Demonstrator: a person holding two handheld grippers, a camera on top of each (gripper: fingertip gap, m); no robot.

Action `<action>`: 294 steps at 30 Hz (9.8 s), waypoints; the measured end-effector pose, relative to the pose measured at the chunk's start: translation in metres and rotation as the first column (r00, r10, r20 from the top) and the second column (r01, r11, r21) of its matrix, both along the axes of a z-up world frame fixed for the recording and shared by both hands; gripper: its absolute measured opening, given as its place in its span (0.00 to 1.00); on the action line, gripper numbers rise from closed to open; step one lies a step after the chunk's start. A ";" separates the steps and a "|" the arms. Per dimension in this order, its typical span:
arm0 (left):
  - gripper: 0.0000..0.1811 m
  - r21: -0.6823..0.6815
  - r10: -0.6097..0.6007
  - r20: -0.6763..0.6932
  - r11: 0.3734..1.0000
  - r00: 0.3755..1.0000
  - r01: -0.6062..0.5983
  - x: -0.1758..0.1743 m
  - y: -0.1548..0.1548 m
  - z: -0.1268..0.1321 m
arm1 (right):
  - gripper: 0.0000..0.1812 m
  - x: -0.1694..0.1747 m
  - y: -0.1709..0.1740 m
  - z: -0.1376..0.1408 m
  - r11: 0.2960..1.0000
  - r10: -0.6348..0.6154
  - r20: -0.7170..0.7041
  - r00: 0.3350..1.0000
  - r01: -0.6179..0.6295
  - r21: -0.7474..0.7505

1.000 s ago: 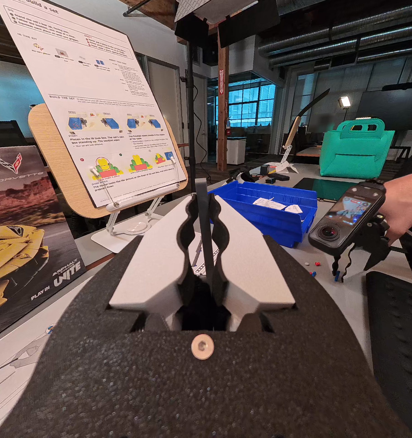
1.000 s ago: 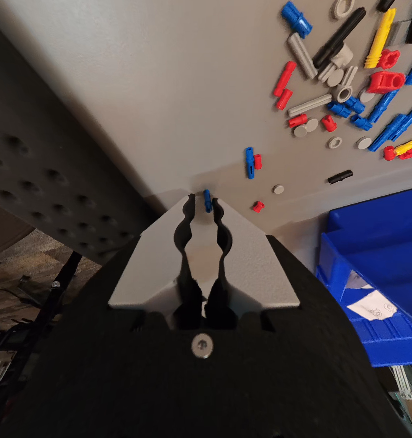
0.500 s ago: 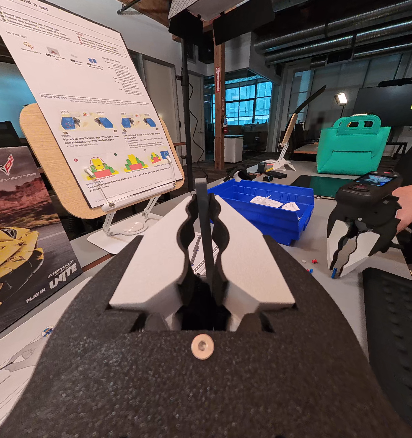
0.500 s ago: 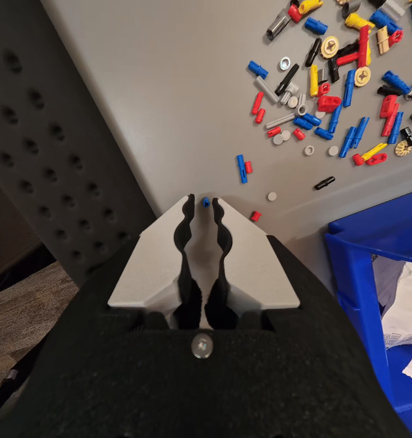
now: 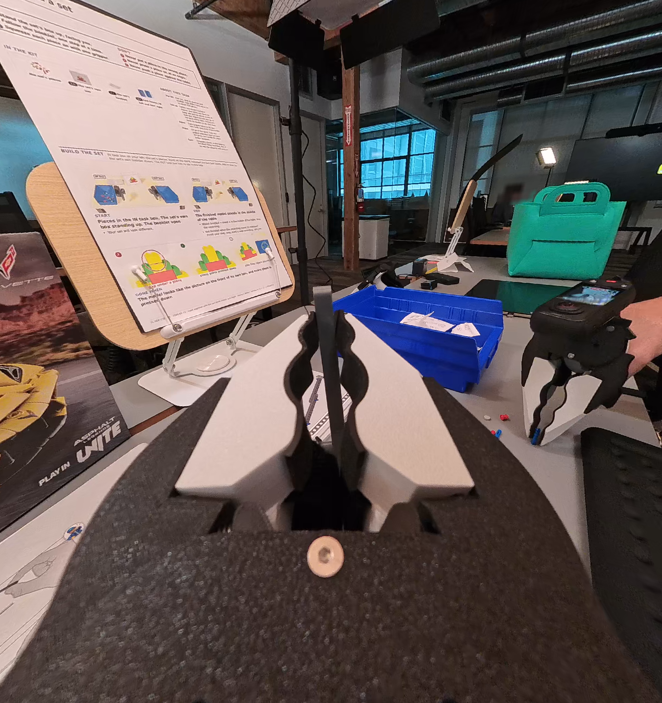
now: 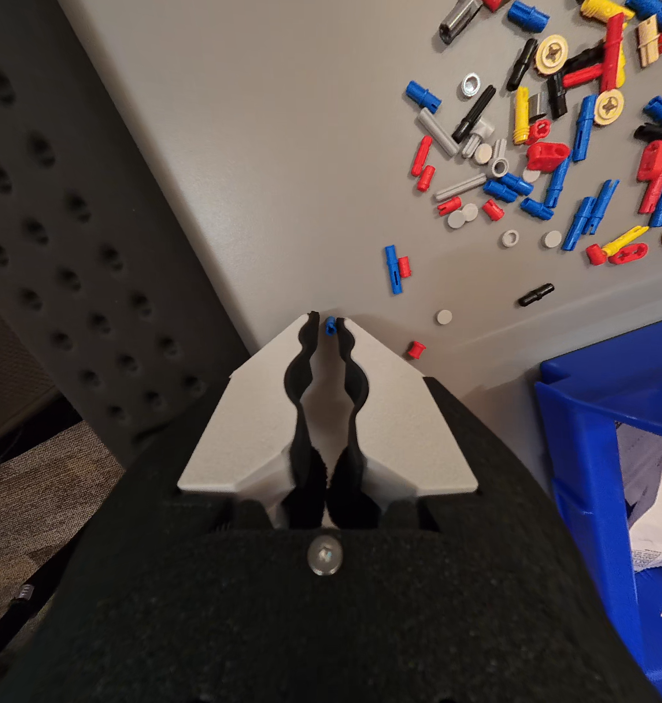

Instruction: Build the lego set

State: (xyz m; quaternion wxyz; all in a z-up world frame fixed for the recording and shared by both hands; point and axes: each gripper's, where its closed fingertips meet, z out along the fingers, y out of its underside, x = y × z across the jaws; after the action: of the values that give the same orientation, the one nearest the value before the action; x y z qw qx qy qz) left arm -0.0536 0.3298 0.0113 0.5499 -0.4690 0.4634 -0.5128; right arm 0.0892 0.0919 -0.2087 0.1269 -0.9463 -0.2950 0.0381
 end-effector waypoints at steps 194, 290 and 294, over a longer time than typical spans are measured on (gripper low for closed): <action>0.04 0.252 -0.001 0.046 0.968 0.999 -0.011 -0.004 -0.034 0.011 | 0.02 -0.165 0.203 0.241 0.362 -0.131 -0.346 0.929 0.370 0.856; 0.04 0.265 -0.397 -0.029 0.882 0.917 0.390 -0.017 -0.090 0.004 | 0.13 -0.194 0.162 0.241 0.536 0.462 -0.586 0.665 0.318 0.782; 0.04 0.311 -0.373 -0.034 0.878 0.927 0.364 -0.016 -0.093 0.003 | 0.13 -0.194 0.158 0.240 0.527 0.481 -0.572 0.664 0.302 0.794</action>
State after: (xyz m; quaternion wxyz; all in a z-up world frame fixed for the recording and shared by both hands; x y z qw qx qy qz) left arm -0.0701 0.2371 0.0146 0.5154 -0.2728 0.6118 -0.5345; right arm -0.1044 0.2504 0.0315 0.6727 -0.6385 -0.2498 0.2782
